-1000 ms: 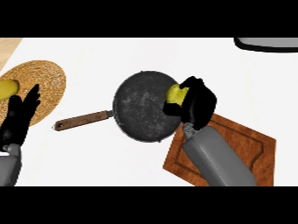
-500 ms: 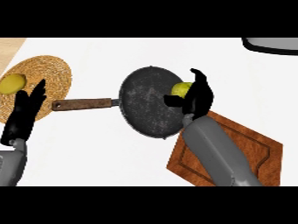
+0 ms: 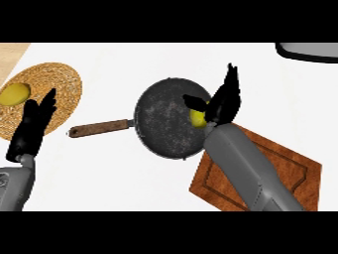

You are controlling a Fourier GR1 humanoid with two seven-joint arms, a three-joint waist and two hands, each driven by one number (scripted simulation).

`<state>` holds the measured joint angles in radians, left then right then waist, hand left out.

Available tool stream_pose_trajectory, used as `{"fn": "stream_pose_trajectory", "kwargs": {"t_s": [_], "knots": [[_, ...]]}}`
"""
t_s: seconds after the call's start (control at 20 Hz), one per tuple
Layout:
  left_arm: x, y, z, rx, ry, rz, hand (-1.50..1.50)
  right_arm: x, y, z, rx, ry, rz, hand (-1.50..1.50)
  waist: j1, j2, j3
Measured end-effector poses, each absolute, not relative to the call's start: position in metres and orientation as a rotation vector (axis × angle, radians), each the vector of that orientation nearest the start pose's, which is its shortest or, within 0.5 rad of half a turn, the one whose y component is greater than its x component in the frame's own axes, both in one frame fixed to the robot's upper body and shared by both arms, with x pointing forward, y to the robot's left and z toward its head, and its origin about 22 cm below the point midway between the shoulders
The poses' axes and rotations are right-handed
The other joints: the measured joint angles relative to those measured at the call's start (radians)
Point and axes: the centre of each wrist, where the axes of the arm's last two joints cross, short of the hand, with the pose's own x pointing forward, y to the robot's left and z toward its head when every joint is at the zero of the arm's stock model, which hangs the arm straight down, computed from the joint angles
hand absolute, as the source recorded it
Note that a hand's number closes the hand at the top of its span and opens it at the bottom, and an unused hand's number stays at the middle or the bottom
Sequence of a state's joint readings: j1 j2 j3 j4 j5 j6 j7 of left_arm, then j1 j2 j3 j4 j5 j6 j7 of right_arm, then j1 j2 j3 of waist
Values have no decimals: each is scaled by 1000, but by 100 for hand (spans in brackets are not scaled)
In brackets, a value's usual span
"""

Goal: Pick the pear from the cutting board and place it in the pan

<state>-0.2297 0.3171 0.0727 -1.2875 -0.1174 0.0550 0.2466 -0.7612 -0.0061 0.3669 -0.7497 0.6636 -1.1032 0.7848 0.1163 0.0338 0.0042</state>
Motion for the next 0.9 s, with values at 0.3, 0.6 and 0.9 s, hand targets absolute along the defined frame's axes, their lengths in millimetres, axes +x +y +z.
{"fn": "stream_pose_trajectory", "kwargs": {"t_s": [0.3, 0.6, 0.9], "knots": [[297, 320, 17, 438, -1241, -176, 0, 377, -80, 13, -1009, -1378, -223, -150, -27, -11, -2], [285, 337, 11, 465, -1213, -134, 0, 364, -85, -4, -1019, -1350, -318, -150, -76, -31, -4], [267, 356, 7, 502, -1179, -90, 0, 327, -93, -23, -995, -1375, -398, -150, -133, -51, -6]]}}
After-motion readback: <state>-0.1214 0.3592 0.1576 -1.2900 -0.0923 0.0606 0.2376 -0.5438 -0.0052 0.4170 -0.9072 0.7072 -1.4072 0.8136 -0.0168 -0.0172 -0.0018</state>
